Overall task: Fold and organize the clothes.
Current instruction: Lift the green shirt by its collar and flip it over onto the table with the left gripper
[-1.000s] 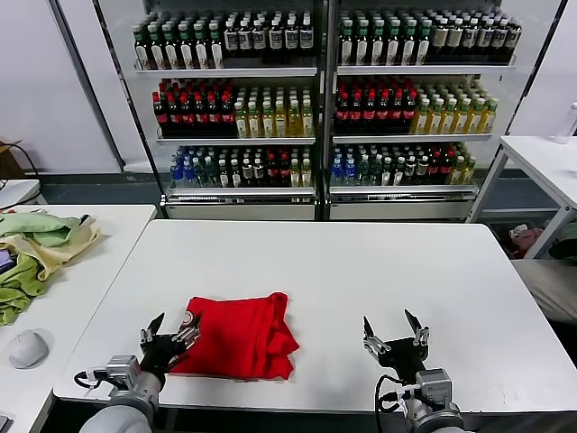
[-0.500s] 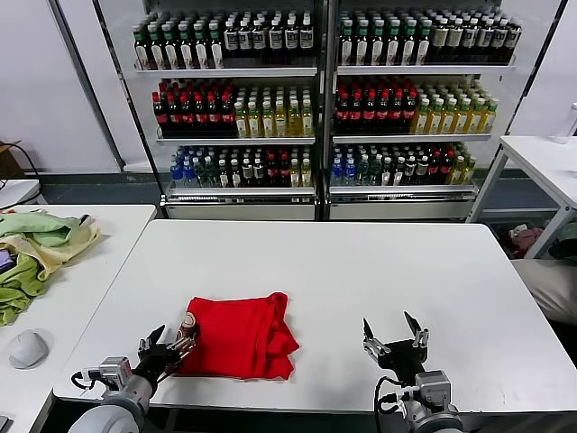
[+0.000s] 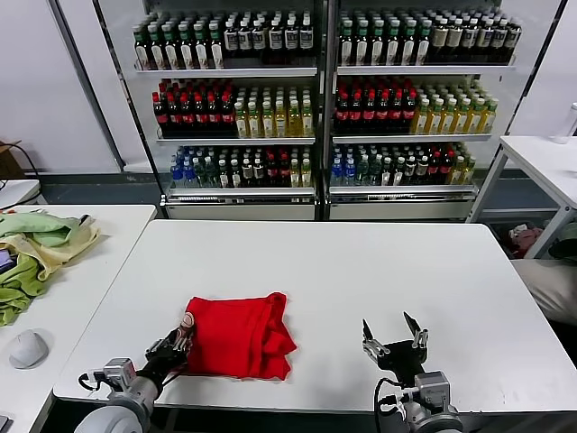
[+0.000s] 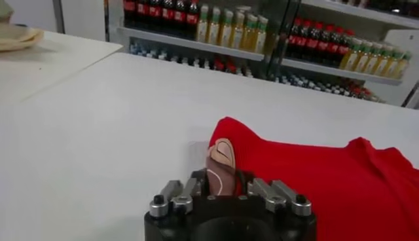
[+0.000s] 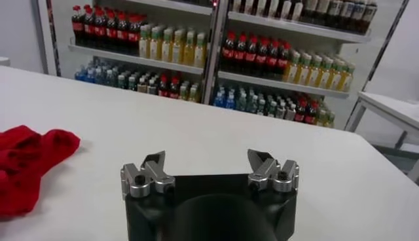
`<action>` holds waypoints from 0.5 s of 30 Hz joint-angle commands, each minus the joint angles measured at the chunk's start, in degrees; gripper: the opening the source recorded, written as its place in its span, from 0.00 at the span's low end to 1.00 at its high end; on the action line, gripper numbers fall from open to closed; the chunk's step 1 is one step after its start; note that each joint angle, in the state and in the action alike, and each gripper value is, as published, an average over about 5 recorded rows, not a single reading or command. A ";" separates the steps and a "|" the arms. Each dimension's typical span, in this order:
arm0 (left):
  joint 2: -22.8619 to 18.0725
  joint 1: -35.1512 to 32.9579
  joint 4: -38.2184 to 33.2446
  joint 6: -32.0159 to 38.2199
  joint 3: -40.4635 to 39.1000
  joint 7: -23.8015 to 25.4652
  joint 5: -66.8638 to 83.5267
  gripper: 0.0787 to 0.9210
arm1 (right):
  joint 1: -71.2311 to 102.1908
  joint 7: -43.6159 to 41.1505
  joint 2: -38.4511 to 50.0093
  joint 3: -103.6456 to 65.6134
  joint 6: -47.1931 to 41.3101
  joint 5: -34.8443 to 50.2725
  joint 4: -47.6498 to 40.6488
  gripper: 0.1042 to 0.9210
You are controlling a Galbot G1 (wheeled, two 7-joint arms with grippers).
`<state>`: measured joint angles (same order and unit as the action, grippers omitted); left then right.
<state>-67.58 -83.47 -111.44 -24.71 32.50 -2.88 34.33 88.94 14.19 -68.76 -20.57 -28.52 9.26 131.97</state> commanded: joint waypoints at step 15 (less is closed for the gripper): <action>6.28 -4.22 -22.60 -7.79 22.81 -10.82 19.28 0.08 | -0.62 -0.22 0.13 -0.45 -0.03 0.06 0.67 0.88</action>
<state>-65.45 -86.19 -119.88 -23.85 38.18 -5.83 38.52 88.56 13.99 -68.69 -21.04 -28.52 9.29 132.83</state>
